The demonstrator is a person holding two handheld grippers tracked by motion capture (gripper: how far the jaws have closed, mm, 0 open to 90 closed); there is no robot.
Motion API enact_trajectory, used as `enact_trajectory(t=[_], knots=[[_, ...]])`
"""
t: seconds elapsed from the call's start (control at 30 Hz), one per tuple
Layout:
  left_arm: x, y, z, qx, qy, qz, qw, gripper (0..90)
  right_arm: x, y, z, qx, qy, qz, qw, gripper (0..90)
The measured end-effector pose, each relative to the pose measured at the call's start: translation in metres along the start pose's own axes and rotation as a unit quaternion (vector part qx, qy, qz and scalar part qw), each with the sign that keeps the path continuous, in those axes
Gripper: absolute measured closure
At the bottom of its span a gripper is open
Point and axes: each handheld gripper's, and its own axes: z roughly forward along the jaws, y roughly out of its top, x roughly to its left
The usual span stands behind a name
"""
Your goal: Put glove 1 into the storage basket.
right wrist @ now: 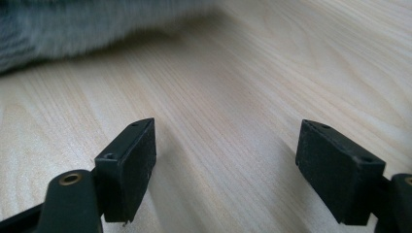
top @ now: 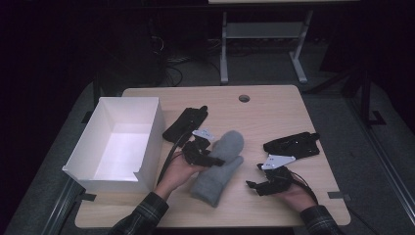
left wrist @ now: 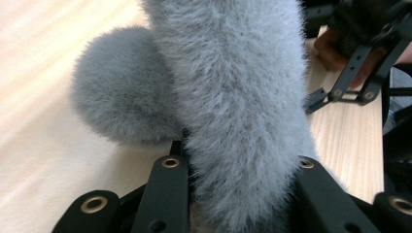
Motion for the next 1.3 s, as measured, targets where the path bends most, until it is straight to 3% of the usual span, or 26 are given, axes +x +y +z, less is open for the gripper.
enact_trajectory(t=[0.1, 0.43, 0.87, 1.3], knots=[[-0.001, 0.006, -0.013, -0.014, 0.01, -0.002, 0.9999, 71.5, 0.0, 0.0, 0.0, 0.0, 0.0, -0.001, 1.0, 22.5], [-0.004, 0.03, -0.053, -0.025, 0.044, 0.005, 0.9987, 71.5, 0.0, 0.0, 0.0, -0.001, 0.001, -0.001, 1.0, 22.5], [0.005, 0.058, -0.124, -0.053, 0.083, 0.007, 0.9951, 71.6, 0.0, 0.0, 0.0, -0.001, 0.001, 0.001, 1.0, 22.5], [0.024, 0.054, -0.197, -0.087, 0.123, -0.018, 0.9884, 71.5, 0.0, 0.0, 0.0, -0.001, 0.0, -0.001, 1.0, 22.7]])
